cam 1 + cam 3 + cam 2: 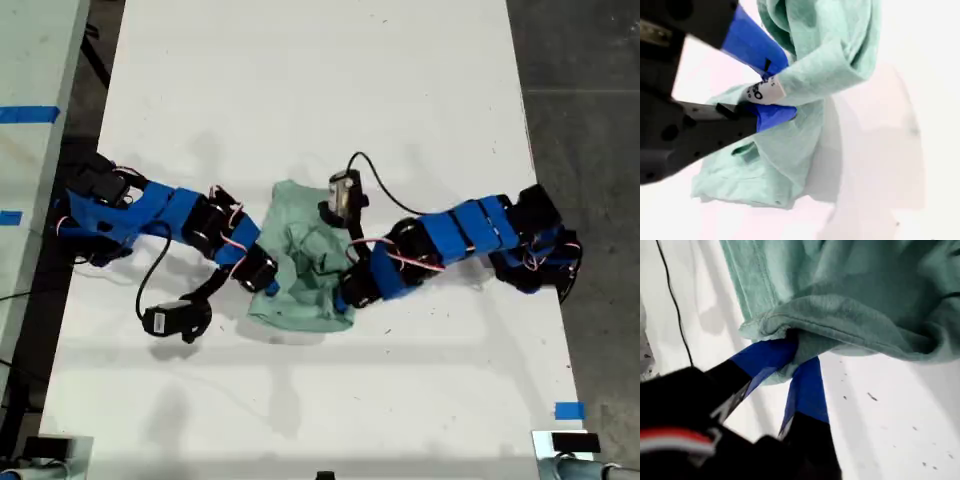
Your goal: Fold tshirt
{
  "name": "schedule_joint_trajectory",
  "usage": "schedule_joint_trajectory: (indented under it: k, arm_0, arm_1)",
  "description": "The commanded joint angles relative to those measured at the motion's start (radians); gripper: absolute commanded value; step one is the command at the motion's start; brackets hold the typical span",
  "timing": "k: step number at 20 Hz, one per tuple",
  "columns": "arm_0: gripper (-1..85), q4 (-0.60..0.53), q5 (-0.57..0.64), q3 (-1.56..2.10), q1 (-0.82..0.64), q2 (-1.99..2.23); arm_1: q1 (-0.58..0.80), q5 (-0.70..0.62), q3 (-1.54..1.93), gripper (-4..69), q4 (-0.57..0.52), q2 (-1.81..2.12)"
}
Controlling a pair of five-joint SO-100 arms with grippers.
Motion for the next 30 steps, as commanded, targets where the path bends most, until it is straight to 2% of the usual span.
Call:
schedule_joint_trajectory:
  k: [1,3,6,10,11,12,13,14,16,19,21,23,25,27,30]
  arm_0:
    - [0.0,0.061,0.146,-0.044,-0.202,0.127]
    - [0.0,0.061,0.27,-0.043,-0.334,0.146]
    - [0.0,0.051,0.377,0.005,-0.499,0.121]
    - [0.3,-0.028,0.449,0.041,-0.63,-0.049]
    - [4.8,-0.048,0.449,0.041,-0.673,-0.112]
    - [19.0,-0.06,0.445,0.032,-0.721,-0.179]
    - [28.0,-0.08,0.445,0.028,-0.775,-0.239]
    - [29.3,-0.094,0.446,0.02,-0.83,-0.29]
    - [30.4,-0.066,0.445,-0.023,-0.917,-0.328]
    - [30.5,0.031,0.446,-0.026,-0.948,-0.118]
    - [28.9,0.087,0.449,-0.017,-0.945,0.071]
    - [25.8,0.124,0.463,0.014,-0.922,0.241]
    - [17.3,0.149,0.459,0.092,-0.882,0.39]
    - [10.4,0.117,0.437,0.262,-0.828,0.561]
    - [8.1,0.012,0.35,0.712,-0.804,0.919]
  arm_1:
    - [0.195,-0.132,0.072,-1.9,0.054,0.196]
    - [0.325,-0.227,0.144,-1.9,0.055,0.261]
    - [0.476,-0.333,0.276,-1.9,0.005,0.31]
    - [0.646,-0.413,0.637,-1.6,-0.276,0.373]
    - [0.703,-0.399,0.73,4.8,-0.35,0.367]
    - [0.762,-0.405,0.822,13.7,-0.434,0.354]
    - [0.808,-0.416,0.888,29.8,-0.5,0.331]
    - [0.851,-0.42,0.904,31.4,-0.517,0.29]
    - [0.893,-0.423,0.888,31.1,-0.489,0.268]
    - [0.881,-0.397,0.842,34.3,-0.339,0.443]
    - [0.885,-0.39,0.825,32.4,-0.219,0.603]
    - [0.89,-0.359,0.825,29.0,-0.1,0.75]
    - [0.867,-0.296,0.867,26.1,-0.009,0.911]
    - [0.819,-0.212,0.974,21.8,0.023,1.129]
    - [0.719,-0.067,1.167,16.3,0.037,1.445]
